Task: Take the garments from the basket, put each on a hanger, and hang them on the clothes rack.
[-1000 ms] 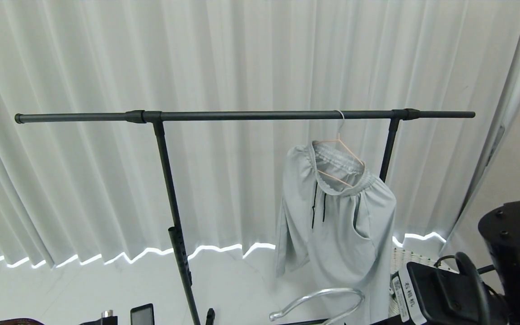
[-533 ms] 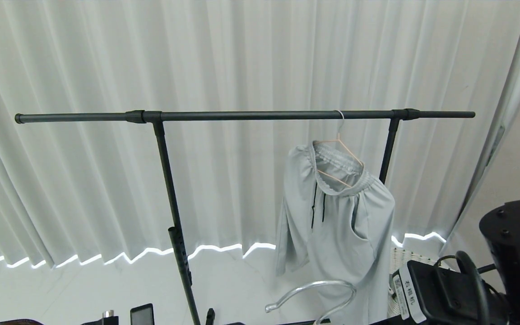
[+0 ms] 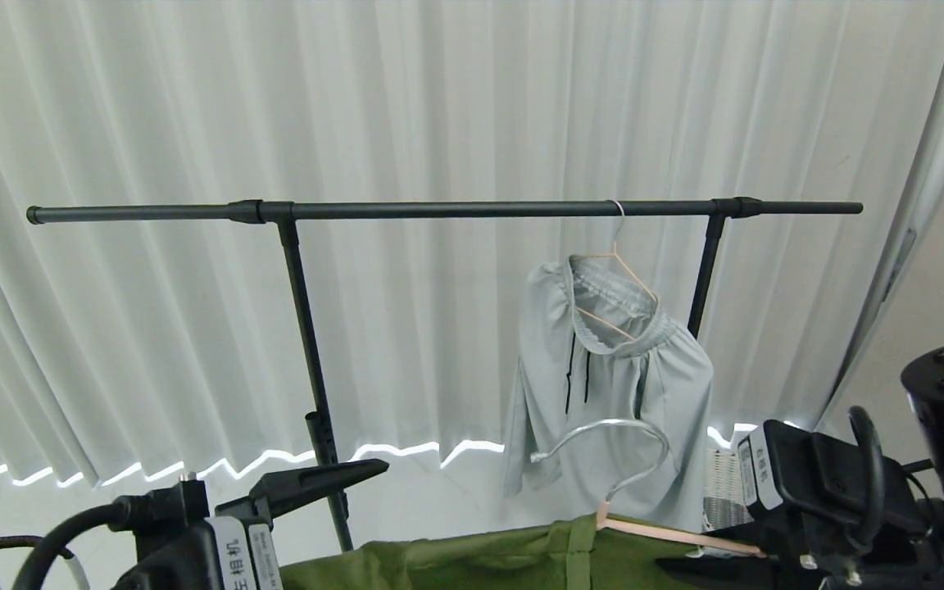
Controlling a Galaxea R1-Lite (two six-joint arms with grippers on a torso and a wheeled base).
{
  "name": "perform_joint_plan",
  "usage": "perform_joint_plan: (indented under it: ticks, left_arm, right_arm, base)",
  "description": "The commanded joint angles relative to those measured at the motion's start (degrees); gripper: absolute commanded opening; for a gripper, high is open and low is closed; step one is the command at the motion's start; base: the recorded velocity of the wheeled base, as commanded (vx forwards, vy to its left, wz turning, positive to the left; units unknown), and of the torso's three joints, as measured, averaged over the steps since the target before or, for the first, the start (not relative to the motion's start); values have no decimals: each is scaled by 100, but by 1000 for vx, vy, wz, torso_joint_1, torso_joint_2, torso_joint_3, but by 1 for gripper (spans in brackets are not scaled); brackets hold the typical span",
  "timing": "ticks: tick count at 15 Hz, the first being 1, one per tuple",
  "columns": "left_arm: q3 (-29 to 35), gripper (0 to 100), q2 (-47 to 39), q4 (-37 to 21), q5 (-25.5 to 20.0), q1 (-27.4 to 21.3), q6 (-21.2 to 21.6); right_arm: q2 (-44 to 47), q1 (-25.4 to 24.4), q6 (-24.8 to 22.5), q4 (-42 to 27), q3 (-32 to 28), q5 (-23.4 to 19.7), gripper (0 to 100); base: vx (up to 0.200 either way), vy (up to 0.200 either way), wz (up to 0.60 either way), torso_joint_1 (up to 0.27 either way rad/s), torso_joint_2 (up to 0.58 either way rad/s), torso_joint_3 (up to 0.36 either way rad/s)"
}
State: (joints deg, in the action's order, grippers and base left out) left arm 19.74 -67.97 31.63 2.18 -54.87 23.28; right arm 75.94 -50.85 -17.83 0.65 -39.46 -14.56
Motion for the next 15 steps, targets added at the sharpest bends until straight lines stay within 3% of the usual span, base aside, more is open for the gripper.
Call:
perform_joint_plan:
  ticks: [1,4,8,14,15]
  left_arm:
    - [-154,100,47,62,2,293,18]
    - [-787,100,250,88,81,829,62]
    - [-1402,100,355,88,81,838,62]
    - [-1640,100,188,80,72,1128,-61]
    - [-1657,0,206,80,72,1128,-70]
  right_arm:
    - [-237,242,-1,-170,0,128,0]
    - [-501,295,-1,-583,-18,225,0]
    - [-545,154,-18,-697,-79,234,0]
    - [-545,-233,-18,-900,-264,243,0]
    - [-562,-233,-18,-900,-264,243,0]
  base:
    - [0,0,0,0,0,0]
    - [0,0,0,0,0,0]
    - [0,0,0,0,0,0]
    - [0,0,0,0,0,0]
    - [0,0,0,0,0,0]
